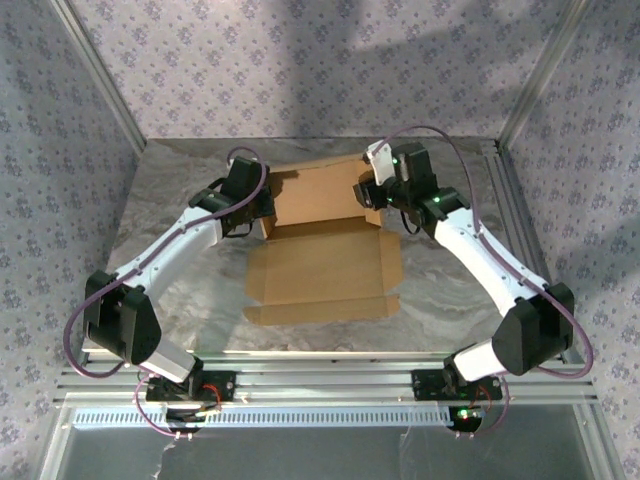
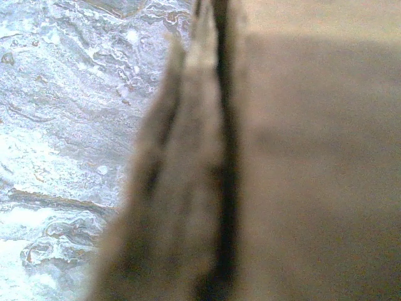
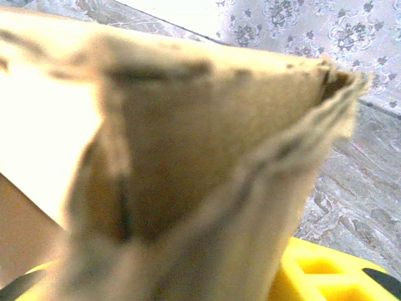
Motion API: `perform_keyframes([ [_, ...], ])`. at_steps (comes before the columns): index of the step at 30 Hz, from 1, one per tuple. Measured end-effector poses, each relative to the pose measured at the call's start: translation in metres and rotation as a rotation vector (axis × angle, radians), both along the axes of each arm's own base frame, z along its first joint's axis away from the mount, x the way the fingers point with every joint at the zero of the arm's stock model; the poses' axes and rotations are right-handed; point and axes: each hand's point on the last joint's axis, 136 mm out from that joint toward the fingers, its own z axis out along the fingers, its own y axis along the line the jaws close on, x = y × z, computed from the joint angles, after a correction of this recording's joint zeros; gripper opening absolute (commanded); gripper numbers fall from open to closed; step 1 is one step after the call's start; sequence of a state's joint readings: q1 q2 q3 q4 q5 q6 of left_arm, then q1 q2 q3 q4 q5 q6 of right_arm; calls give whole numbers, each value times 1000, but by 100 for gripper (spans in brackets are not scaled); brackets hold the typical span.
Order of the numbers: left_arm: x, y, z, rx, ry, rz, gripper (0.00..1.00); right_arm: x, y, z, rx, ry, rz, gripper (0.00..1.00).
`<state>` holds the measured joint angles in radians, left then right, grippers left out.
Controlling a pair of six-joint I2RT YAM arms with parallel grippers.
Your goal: Fold the paper box
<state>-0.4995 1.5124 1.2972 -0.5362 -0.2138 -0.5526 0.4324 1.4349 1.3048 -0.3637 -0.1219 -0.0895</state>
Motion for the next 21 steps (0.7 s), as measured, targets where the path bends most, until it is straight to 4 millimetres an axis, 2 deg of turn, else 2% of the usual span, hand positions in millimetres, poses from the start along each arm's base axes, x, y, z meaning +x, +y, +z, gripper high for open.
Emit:
perform_keyframes([
  [5,-2,2,-2,0,12,10,0,-9,-3,15,41,-9,31,58],
  [8,-2,3,-2,1,15,12,0,-13,-7,27,72,-29,37,53],
  [11,-2,3,-2,1,16,14,0,-13,-10,32,90,-34,38,50],
  [14,-2,4,-2,-1,17,17,0,-12,-10,24,89,-19,37,50],
  [17,-2,4,-3,0,19,17,0,-9,-13,8,91,11,33,55],
  [21,-2,4,-2,11,18,5,0,-5,-33,-8,127,55,2,61],
])
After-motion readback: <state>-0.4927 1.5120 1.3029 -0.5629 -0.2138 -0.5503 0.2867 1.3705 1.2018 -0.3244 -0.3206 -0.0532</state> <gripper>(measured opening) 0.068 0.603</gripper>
